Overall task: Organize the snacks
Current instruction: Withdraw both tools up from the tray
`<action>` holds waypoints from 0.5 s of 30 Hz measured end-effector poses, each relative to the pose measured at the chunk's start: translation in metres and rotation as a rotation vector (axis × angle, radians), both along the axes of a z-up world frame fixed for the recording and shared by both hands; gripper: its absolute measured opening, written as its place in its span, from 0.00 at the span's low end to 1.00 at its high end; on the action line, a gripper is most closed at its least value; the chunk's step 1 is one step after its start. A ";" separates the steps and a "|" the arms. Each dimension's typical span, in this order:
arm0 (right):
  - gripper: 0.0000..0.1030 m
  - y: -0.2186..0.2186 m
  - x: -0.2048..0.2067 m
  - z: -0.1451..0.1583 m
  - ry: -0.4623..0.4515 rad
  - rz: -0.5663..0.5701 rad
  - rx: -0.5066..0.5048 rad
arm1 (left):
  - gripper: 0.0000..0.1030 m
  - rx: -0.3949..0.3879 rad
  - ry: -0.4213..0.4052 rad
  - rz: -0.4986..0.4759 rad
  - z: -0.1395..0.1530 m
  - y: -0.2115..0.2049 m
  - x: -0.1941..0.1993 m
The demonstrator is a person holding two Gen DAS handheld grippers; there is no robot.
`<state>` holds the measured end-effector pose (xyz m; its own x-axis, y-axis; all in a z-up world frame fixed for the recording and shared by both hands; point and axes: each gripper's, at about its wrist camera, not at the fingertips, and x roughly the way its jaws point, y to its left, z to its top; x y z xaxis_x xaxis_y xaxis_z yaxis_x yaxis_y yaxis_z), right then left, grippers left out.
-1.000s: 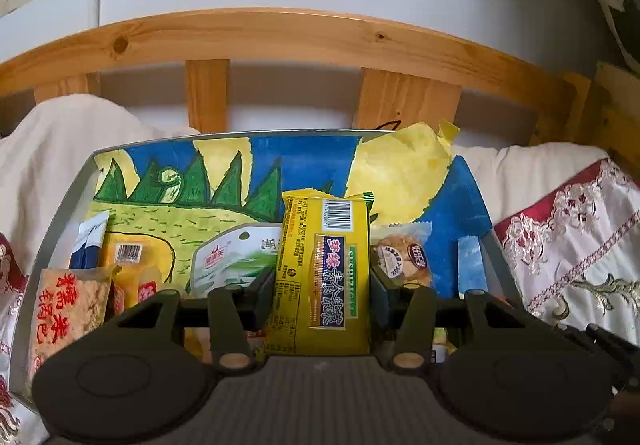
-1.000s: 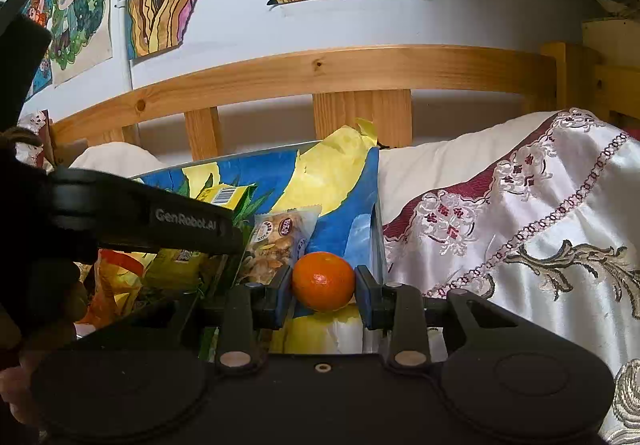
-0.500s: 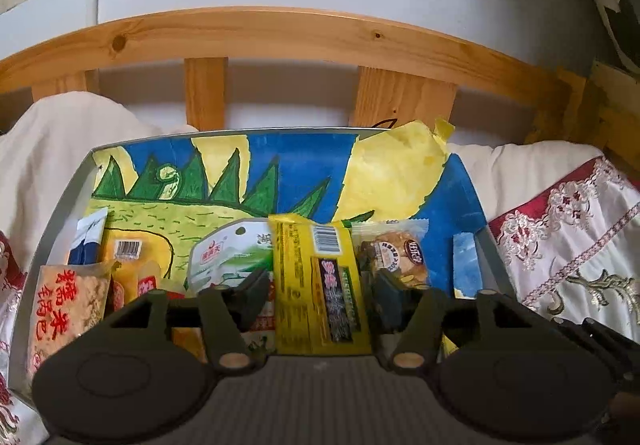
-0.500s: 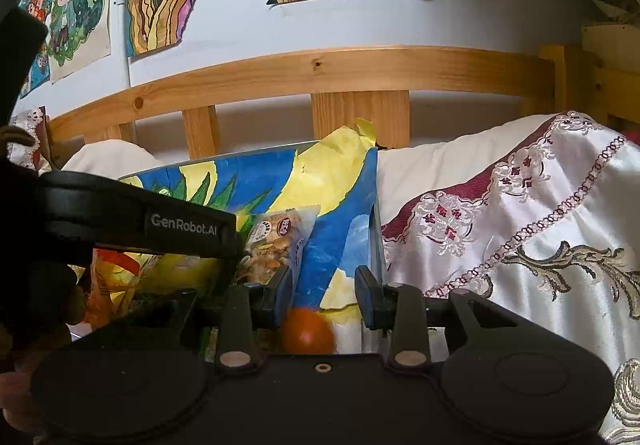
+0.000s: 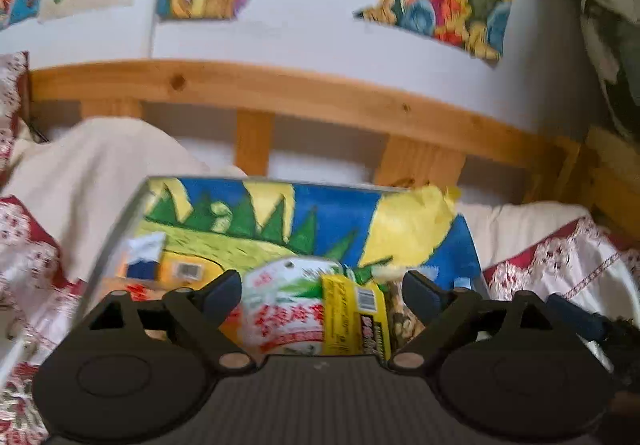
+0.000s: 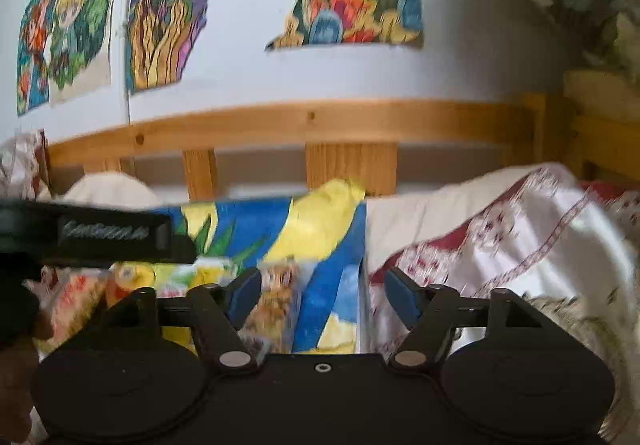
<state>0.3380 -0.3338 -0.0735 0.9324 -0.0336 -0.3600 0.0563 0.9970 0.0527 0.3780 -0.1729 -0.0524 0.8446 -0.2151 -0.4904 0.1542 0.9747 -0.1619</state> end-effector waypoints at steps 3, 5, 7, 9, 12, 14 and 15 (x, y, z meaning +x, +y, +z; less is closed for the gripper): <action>0.78 -0.001 -0.010 0.018 -0.031 -0.013 -0.001 | 0.94 -0.011 -0.024 0.027 0.014 0.013 -0.012; 0.81 0.000 -0.017 0.031 -0.047 -0.018 -0.004 | 0.95 -0.014 -0.038 0.039 0.022 0.020 -0.021; 0.83 0.003 -0.025 0.042 -0.063 -0.016 -0.001 | 0.97 -0.008 -0.054 0.048 0.030 0.027 -0.031; 0.85 0.007 -0.033 0.052 -0.079 -0.009 -0.004 | 0.98 0.006 -0.072 0.055 0.037 0.034 -0.041; 0.87 0.016 -0.046 0.065 -0.101 0.004 -0.009 | 0.99 0.019 -0.091 0.066 0.044 0.042 -0.055; 0.90 0.023 -0.054 0.071 -0.113 0.017 -0.018 | 0.99 0.023 -0.101 0.076 0.049 0.049 -0.064; 0.90 0.026 -0.057 0.074 -0.117 0.020 -0.022 | 0.99 0.025 -0.104 0.080 0.051 0.051 -0.068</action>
<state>0.2810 -0.3078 0.0002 0.9686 -0.0212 -0.2477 0.0310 0.9989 0.0354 0.3098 -0.1214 -0.0016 0.9051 -0.1342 -0.4035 0.0909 0.9880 -0.1247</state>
